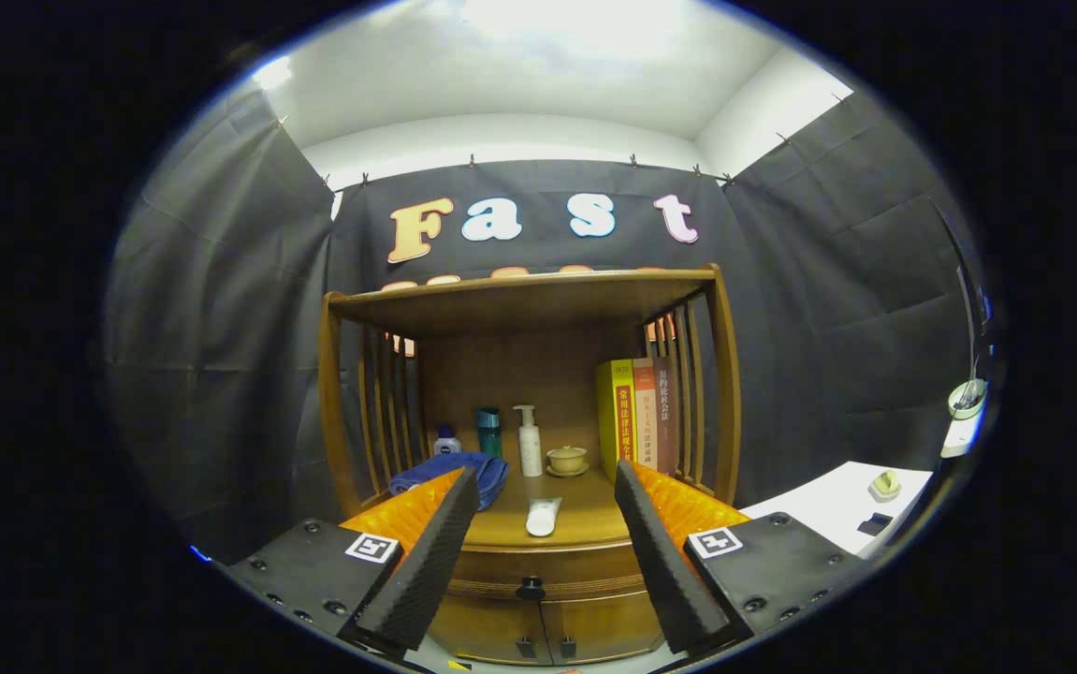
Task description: Pull open the drawer, take out the items inside it, and place them on the countertop above the cabinet.
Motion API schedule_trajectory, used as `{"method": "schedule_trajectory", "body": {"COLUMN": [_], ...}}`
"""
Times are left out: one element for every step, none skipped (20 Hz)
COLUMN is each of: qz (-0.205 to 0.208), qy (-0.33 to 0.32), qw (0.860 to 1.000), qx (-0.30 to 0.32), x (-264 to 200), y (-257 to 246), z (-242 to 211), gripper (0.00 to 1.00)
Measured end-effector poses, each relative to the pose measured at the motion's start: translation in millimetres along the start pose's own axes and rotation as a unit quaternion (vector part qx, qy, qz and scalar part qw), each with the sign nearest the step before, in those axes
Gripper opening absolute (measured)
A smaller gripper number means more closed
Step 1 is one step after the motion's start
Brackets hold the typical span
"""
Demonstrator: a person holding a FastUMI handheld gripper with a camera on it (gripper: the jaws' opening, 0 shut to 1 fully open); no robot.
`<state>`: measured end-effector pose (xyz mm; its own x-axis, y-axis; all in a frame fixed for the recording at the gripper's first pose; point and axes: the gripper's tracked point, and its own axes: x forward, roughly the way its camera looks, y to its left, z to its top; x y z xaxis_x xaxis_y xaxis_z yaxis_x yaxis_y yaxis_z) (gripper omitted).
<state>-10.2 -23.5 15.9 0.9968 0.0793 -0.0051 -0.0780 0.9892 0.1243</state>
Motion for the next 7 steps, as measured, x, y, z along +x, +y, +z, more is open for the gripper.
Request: {"method": "schedule_trajectory", "body": {"qz": [-0.003, -0.006, -0.01, -0.012, -0.012, -0.01, -0.008], "qy": [0.001, 0.003, 0.004, 0.005, 0.008, 0.01, 0.012], "qw": [1.0, 1.0, 1.0, 1.0, 1.0, 1.0, 1.0], "qx": [-0.002, -0.004, -0.005, -0.005, -0.006, -0.009, -0.012], "x": [0, 1, 2, 3, 2, 3, 4], "y": [-3, -6, -8, -7, -4, -2, 0], "z": [-1, -3, -5, -7, -10, -13, -15], "gripper": [0.97, 0.97, 0.97, 0.97, 0.97, 0.97, 0.97]}}
